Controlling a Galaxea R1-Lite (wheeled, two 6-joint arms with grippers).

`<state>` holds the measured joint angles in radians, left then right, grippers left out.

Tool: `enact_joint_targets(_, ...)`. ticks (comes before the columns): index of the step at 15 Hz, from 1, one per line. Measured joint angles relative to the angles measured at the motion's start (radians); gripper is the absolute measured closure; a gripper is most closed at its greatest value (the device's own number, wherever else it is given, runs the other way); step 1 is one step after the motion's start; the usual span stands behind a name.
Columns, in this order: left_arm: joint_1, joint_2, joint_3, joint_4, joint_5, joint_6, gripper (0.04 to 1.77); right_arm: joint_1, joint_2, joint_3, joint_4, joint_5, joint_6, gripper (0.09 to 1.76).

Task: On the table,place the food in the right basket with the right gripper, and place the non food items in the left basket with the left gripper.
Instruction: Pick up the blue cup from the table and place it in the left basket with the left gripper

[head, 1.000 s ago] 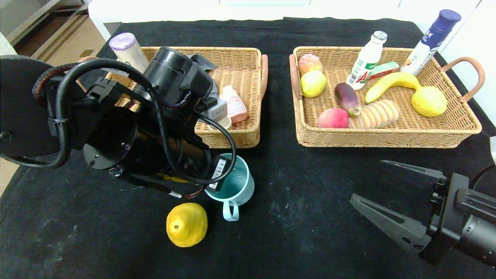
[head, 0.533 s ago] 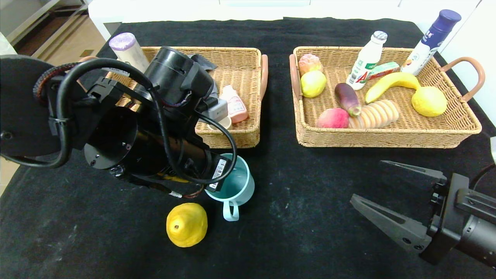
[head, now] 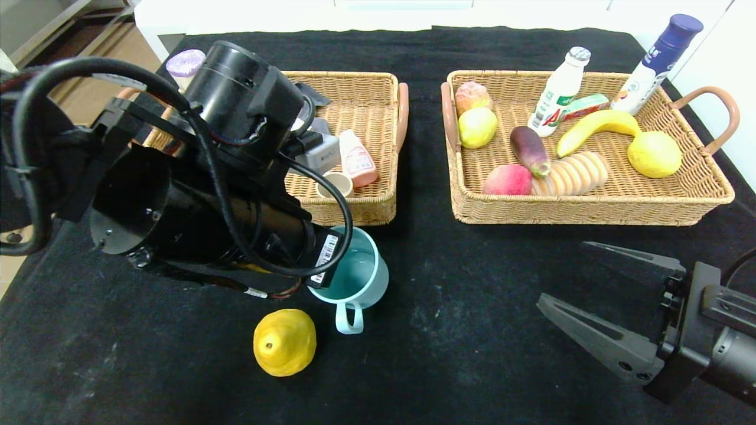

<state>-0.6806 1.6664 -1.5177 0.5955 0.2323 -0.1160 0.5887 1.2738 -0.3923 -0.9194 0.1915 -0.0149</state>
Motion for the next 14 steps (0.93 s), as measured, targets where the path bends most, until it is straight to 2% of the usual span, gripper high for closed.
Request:
enact_joint_targets(6,-0.042,-0.122,0.005,0.001,-0.013,-0.001,1.64,0.000,0.000,0.001,0.000,0.000,0.000,0.14)
enact_joint_targets(14,-0.035,-0.229,0.004,-0.004,-0.014,-0.003,1.64,0.000,0.001,0.001,0.000,0.000,0.000,0.14)
